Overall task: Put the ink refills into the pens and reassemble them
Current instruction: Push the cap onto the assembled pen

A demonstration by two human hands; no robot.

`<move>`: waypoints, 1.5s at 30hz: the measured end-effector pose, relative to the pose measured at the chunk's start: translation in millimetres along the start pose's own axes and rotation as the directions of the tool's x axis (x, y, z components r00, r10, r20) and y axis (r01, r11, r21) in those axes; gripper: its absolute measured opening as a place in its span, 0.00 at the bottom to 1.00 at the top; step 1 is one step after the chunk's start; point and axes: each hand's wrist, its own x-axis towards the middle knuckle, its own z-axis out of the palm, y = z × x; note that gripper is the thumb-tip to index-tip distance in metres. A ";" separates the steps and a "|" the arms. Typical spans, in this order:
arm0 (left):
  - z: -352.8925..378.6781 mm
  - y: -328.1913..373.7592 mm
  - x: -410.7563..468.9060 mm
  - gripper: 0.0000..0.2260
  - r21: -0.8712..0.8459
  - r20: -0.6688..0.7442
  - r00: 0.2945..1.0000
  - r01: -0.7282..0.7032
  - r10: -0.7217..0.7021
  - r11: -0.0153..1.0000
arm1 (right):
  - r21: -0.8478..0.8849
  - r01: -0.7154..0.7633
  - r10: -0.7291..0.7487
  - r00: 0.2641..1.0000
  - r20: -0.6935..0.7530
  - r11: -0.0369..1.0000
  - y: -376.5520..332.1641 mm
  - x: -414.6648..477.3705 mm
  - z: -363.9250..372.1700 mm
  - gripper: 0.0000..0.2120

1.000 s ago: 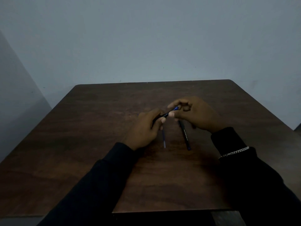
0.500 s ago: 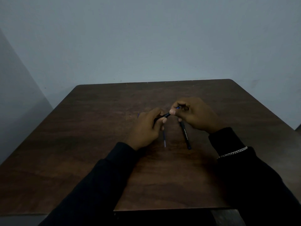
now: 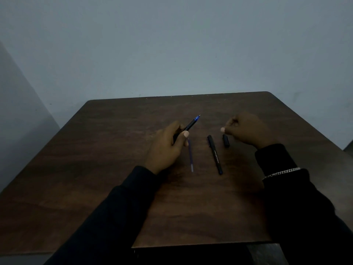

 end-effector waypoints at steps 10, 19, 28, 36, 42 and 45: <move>-0.2 2.7 -1.0 0.09 0.015 -0.002 1.000 -0.007 0.008 1.000 | -0.005 -0.214 0.211 0.955 0.209 0.977 -3.1 5.7 14.3 0.12; -0.2 3.1 -1.3 0.08 0.029 0.009 1.000 -0.003 0.003 1.000 | -0.060 -0.213 0.220 0.962 0.164 0.975 -10.5 -1.1 8.8 0.07; -0.4 4.3 -0.4 0.09 0.044 0.011 1.000 -0.008 0.007 0.999 | 0.807 -0.020 0.080 0.996 -0.034 0.590 -17.8 -4.6 1.2 0.10; 0.1 3.3 0.4 0.09 0.053 0.029 0.999 0.014 -0.016 0.999 | 0.938 0.088 -0.076 0.995 -0.066 0.335 -29.4 -11.3 1.0 0.09; 0.6 4.0 0.8 0.09 0.052 0.036 0.999 0.027 -0.029 0.998 | 0.926 0.111 -0.114 0.991 -0.074 0.360 -33.7 -12.7 5.0 0.09; 0.4 4.9 0.8 0.09 0.057 0.041 0.999 0.031 -0.033 0.998 | 0.925 0.126 -0.121 0.989 -0.088 0.358 -33.8 -13.0 5.3 0.08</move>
